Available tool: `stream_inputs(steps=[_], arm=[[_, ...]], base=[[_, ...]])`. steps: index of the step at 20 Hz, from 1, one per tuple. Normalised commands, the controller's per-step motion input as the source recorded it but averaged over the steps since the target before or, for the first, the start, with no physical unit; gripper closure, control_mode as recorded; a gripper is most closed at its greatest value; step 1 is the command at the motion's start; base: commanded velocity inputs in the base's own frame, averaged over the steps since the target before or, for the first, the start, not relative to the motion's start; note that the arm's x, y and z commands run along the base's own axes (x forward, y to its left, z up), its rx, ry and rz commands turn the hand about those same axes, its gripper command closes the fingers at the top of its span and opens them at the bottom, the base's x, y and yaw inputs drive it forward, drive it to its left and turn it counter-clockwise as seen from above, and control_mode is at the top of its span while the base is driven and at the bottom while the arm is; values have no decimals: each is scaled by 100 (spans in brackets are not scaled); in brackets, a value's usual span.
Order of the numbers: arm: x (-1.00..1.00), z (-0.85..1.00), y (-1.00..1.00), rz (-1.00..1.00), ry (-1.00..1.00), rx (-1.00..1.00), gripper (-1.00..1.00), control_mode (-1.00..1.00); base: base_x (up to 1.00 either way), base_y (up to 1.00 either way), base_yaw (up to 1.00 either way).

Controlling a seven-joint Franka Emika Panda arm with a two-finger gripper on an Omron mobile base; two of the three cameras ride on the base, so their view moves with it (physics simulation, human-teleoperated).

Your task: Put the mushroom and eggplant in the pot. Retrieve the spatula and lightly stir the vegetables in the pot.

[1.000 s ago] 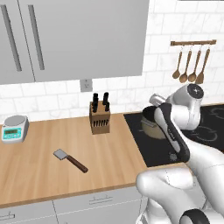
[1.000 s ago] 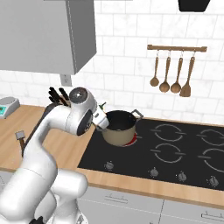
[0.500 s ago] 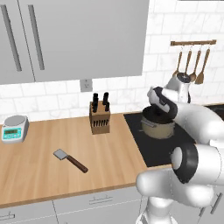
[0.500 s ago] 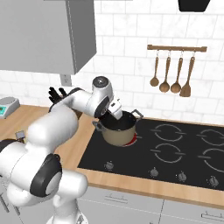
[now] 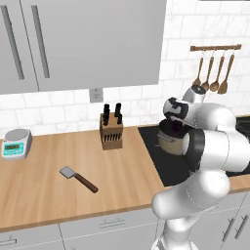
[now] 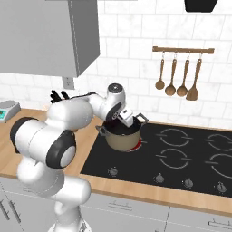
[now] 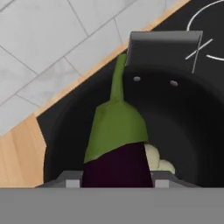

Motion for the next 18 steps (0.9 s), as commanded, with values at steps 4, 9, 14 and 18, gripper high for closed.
stream_inputs(steps=[4, 9, 14, 18], arm=[[41, -51, 0, 0, 3, 0, 100, -100], [18, -42, -1, 0, 1, 0, 100, -100], [19, -26, -6, 0, 0, 0, 100, -100], [25, -20, 0, 0, 1, 0, 100, -100]], base=[[0, 0, 0], [0, 0, 0], [0, 0, 0], [0, 0, 0]])
